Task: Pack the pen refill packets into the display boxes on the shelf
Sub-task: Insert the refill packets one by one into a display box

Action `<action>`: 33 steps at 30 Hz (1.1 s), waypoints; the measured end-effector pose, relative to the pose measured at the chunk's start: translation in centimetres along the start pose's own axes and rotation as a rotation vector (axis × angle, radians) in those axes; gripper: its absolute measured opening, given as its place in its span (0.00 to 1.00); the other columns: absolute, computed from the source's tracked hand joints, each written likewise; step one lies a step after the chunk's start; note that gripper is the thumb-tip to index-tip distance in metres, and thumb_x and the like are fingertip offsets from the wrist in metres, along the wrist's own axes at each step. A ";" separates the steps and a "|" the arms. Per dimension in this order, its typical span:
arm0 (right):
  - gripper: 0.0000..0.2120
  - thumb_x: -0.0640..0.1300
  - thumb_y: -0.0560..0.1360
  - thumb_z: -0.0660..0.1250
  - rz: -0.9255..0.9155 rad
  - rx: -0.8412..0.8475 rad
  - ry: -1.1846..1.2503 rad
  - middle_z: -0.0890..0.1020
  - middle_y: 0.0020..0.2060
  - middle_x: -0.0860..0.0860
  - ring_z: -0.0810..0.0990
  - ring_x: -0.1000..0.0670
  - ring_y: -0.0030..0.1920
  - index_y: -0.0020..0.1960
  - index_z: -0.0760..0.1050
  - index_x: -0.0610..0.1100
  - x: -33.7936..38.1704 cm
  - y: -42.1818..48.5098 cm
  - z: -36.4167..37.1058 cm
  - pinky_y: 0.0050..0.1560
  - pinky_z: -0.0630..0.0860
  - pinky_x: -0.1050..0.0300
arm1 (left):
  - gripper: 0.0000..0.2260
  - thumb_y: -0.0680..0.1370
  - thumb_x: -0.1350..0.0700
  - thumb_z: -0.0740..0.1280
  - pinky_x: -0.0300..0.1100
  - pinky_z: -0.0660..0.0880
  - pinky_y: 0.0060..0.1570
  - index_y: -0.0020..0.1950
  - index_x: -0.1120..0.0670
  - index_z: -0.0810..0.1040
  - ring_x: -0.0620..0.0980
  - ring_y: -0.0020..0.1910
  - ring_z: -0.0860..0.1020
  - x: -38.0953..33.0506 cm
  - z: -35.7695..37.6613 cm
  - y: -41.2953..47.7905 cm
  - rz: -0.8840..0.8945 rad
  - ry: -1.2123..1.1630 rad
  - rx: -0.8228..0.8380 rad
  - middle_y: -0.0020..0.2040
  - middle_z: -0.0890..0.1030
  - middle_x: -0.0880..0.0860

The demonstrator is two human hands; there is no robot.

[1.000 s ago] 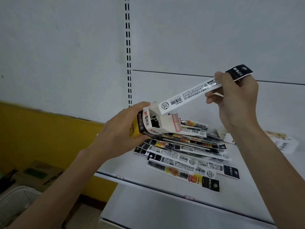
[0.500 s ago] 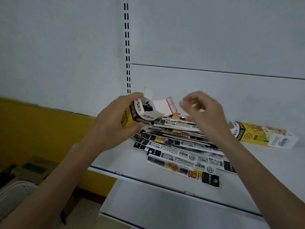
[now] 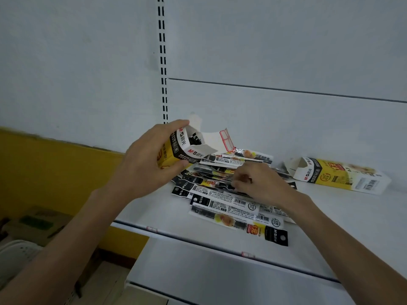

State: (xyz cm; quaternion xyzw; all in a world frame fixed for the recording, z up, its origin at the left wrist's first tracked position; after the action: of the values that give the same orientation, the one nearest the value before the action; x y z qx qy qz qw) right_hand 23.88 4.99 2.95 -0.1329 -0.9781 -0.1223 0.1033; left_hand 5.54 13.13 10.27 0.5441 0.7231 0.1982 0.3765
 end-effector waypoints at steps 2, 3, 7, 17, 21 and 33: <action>0.07 0.48 0.77 0.62 0.018 -0.054 -0.043 0.80 0.46 0.53 0.77 0.51 0.48 0.51 0.77 0.48 -0.3 0.0 -0.5 0.42 0.70 0.57 | 0.30 0.68 0.49 0.69 0.29 0.67 0.50 0.69 0.45 0.64 0.39 0.53 0.70 0.2 0.1 0.1 -0.004 -0.013 0.007 0.55 0.72 0.44; 0.08 0.49 0.77 0.62 0.030 -0.068 -0.081 0.79 0.45 0.53 0.77 0.50 0.47 0.53 0.75 0.48 -0.5 0.1 -0.7 0.41 0.69 0.57 | 0.30 0.68 0.49 0.69 0.30 0.67 0.50 0.69 0.45 0.64 0.39 0.54 0.70 0.3 0.2 0.1 -0.006 -0.017 0.010 0.56 0.72 0.44; 0.12 0.55 0.76 0.63 0.062 -0.011 -0.099 0.77 0.42 0.53 0.77 0.50 0.48 0.54 0.77 0.49 -0.9 0.5 -0.4 0.42 0.70 0.58 | 0.29 0.68 0.50 0.70 0.28 0.67 0.48 0.67 0.43 0.65 0.37 0.54 0.69 0.5 -0.2 0.6 -0.024 -0.043 -0.014 0.55 0.72 0.43; 0.06 0.41 0.72 0.69 0.001 0.068 0.022 0.77 0.37 0.58 0.76 0.54 0.41 0.48 0.76 0.49 -0.5 -0.2 -0.8 0.42 0.74 0.60 | 0.29 0.68 0.50 0.70 0.28 0.69 0.50 0.66 0.40 0.63 0.39 0.55 0.71 0.6 0.7 0.8 -0.008 -0.085 0.033 0.56 0.73 0.43; 0.07 0.45 0.72 0.69 0.000 0.045 0.106 0.80 0.45 0.53 0.76 0.53 0.52 0.50 0.80 0.48 -0.6 -0.4 -1.3 0.51 0.73 0.54 | 0.29 0.67 0.50 0.69 0.32 0.69 0.52 0.66 0.40 0.64 0.41 0.55 0.71 0.6 1.1 0.8 -0.002 -0.092 0.039 0.56 0.73 0.44; 0.16 0.45 0.78 0.63 0.032 -0.132 0.092 0.82 0.40 0.46 0.79 0.47 0.38 0.65 0.68 0.48 -2.1 -0.4 -4.3 0.43 0.77 0.53 | 0.30 0.66 0.49 0.69 0.30 0.67 0.51 0.66 0.40 0.64 0.40 0.54 0.71 0.3 1.7 0.8 0.009 -0.090 0.057 0.56 0.74 0.44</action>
State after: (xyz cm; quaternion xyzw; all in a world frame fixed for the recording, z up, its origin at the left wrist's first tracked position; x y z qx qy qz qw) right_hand 26.50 3.00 6.50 -0.1495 -0.9599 -0.1906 0.1410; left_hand 7.27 13.44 9.67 0.5665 0.7082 0.1544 0.3920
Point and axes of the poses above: each hand's wrist, its own y-axis towards the middle knuckle, its own z-axis out of the palm, x = y × z, the point moved 9 cm from there along y, towards the middle knuckle
